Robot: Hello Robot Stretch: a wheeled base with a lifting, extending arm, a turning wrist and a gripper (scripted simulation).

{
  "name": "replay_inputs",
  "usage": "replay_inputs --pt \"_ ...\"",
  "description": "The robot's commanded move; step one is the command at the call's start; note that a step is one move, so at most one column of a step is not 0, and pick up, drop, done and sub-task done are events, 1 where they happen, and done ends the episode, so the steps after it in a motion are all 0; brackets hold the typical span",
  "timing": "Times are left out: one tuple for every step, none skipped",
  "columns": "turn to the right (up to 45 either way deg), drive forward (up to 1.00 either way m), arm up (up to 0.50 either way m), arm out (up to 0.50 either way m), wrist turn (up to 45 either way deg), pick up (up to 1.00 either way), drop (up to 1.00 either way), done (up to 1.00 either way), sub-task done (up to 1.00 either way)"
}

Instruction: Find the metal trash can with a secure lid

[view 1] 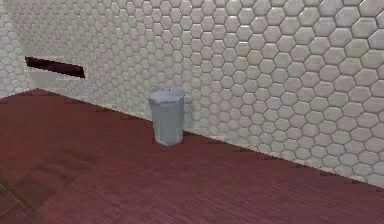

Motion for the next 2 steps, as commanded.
replay_inputs --pt "0.0 1.00 0.00 0.00 0.0 0.00 0.00 0.00 0.00" --pt "3.0 0.00 0.00 0.00 0.0 0.00 0.00 0.00 0.00"
